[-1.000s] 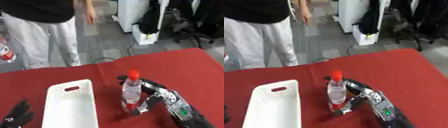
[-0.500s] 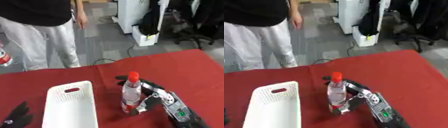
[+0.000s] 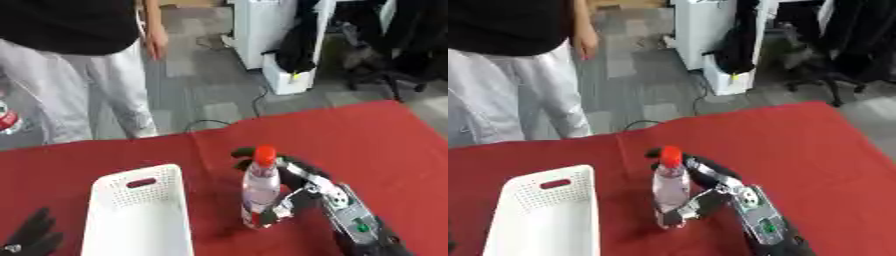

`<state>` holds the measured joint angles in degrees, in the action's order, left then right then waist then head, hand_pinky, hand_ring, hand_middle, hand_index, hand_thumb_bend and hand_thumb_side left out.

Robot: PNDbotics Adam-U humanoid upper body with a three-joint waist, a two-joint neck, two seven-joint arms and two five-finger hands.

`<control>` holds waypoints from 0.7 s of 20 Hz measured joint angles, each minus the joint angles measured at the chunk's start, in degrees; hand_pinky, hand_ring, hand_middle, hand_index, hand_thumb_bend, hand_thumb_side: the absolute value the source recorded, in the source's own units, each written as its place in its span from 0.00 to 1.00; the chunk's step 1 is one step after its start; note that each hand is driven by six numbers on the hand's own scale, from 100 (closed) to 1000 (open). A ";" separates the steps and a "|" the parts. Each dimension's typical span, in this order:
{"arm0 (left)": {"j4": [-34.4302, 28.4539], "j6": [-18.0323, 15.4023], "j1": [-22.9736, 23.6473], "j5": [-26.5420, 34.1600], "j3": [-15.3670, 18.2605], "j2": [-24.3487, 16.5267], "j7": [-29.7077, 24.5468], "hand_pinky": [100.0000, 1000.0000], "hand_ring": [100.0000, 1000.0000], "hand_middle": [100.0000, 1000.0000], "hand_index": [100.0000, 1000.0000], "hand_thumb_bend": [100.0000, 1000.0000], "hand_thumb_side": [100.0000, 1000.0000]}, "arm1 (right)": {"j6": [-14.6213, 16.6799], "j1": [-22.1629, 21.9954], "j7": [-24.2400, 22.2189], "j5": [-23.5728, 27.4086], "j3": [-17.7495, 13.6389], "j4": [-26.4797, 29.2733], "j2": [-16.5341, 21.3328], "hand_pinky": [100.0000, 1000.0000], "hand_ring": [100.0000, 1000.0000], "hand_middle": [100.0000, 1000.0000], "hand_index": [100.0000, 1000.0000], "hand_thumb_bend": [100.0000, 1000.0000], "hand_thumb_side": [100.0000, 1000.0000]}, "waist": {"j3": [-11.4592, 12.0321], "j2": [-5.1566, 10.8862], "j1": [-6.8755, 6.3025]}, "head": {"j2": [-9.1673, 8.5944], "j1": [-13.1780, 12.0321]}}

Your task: Pick up objects on the table and place them in the box.

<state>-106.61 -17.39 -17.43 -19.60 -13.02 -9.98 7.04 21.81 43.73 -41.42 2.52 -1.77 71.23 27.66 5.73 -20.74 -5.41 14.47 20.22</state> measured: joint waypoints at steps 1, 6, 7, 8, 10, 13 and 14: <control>0.00 0.00 0.00 0.00 0.00 0.00 -0.03 0.85 1.00 1.00 0.88 0.00 0.52 | 0.00 0.00 0.00 -0.04 -0.10 0.00 0.00 0.90 0.86 0.94 1.00 0.86 0.28 | 0.00 0.00 0.00 | 0.00 0.00; 0.00 -0.07 -0.02 0.09 0.00 0.03 -0.17 0.85 1.00 1.00 0.88 0.00 0.52 | -0.01 0.01 -0.01 -0.08 -0.48 0.00 -0.02 0.87 0.85 0.92 1.00 0.80 0.20 | 0.00 0.00 0.00 | -0.02 0.00; 0.00 -0.06 -0.03 0.15 0.00 0.13 -0.19 0.85 1.00 1.00 0.88 0.00 0.52 | -0.02 0.02 -0.02 -0.08 -0.62 0.01 -0.02 0.87 0.84 0.91 1.00 0.79 0.18 | 0.00 0.00 0.00 | -0.02 0.00; 0.00 -0.02 -0.03 0.18 0.00 0.23 -0.23 0.85 1.00 1.00 0.88 0.00 0.52 | -0.02 0.02 -0.02 -0.08 -0.65 0.01 -0.02 0.86 0.84 0.91 1.00 0.77 0.15 | 0.00 0.00 0.00 | -0.02 0.00; 0.00 -0.01 -0.03 0.19 0.00 0.42 -0.25 0.85 1.00 1.00 0.88 0.00 0.52 | -0.05 0.03 -0.05 -0.06 -0.80 0.01 -0.03 0.86 0.83 0.90 1.00 0.73 0.09 | 0.00 0.00 0.00 | -0.02 0.01; 0.00 -0.01 -0.03 0.20 -0.01 0.44 -0.25 0.85 1.00 1.00 0.88 0.00 0.52 | -0.19 0.04 -0.19 -0.04 -1.00 0.01 -0.03 0.84 0.82 0.88 1.00 0.67 0.02 | 0.00 0.00 0.00 | -0.03 0.01; 0.00 -0.01 -0.03 0.20 -0.01 0.44 -0.26 0.85 1.00 1.00 0.88 0.00 0.52 | -0.28 0.05 -0.29 -0.03 -1.03 0.01 -0.03 0.84 0.82 0.88 1.00 0.66 0.01 | 0.00 0.00 0.00 | -0.03 0.01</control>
<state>-106.61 -17.39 -17.46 -19.40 -13.03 -9.54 6.78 21.52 43.77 -41.70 2.48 -2.79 71.23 27.63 5.73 -20.74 -5.41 14.44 20.23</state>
